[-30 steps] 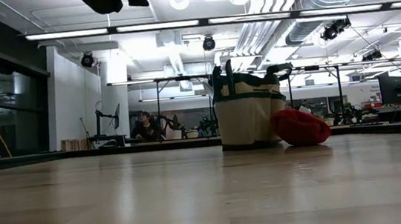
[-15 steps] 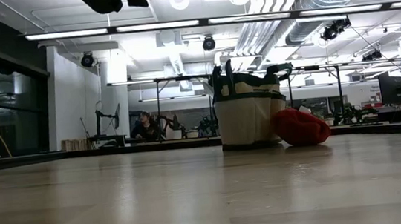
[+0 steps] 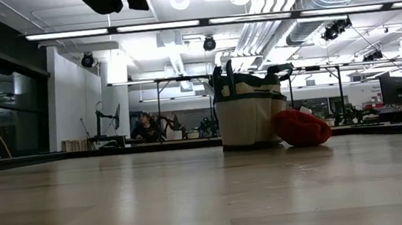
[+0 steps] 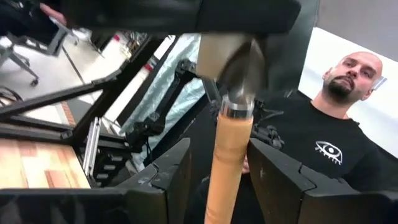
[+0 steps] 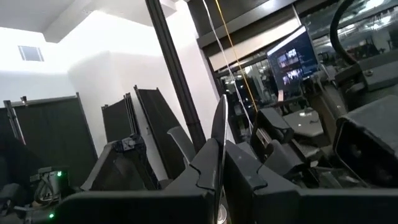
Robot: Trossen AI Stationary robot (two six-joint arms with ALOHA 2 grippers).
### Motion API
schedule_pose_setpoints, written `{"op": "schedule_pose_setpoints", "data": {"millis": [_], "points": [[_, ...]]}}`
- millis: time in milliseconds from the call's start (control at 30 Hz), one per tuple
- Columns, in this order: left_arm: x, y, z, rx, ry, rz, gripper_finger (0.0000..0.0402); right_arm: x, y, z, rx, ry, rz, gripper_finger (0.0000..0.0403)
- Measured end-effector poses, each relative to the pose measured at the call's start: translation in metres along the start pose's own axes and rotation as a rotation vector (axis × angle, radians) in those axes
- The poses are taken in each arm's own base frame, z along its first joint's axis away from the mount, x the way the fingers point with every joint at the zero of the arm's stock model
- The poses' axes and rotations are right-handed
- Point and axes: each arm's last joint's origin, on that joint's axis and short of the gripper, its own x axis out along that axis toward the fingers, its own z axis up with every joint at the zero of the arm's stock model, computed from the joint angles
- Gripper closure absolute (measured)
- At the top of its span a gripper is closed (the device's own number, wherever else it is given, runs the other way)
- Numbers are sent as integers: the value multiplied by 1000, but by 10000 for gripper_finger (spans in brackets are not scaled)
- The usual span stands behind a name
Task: Pick & Place Garden tools in Gardening bag
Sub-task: Put the brown trowel into the gardening bag
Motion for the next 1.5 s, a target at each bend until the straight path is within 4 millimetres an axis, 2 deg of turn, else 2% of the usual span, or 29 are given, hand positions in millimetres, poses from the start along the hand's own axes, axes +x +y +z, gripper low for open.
{"op": "schedule_pose_setpoints", "data": {"millis": [200, 400, 700, 900, 1167, 1500], "points": [[-2, 2, -1, -17, 36, -5, 250, -7, 4, 4, 20, 50, -61, 400], [-14, 8, 6, -24, 19, 30, 249, -17, 12, 13, 22, 73, -122, 400], [-34, 16, 18, -41, -8, 71, 249, -35, 28, 18, 35, 137, -356, 400], [-44, 20, 23, -40, -27, 99, 249, -48, 38, 16, 22, 142, -582, 400], [-60, 25, 31, -18, -35, 122, 249, -55, 40, 7, 6, 57, -960, 400], [-101, 31, 46, -17, 26, 128, 249, -71, 33, -2, -66, -61, -1369, 400]]}}
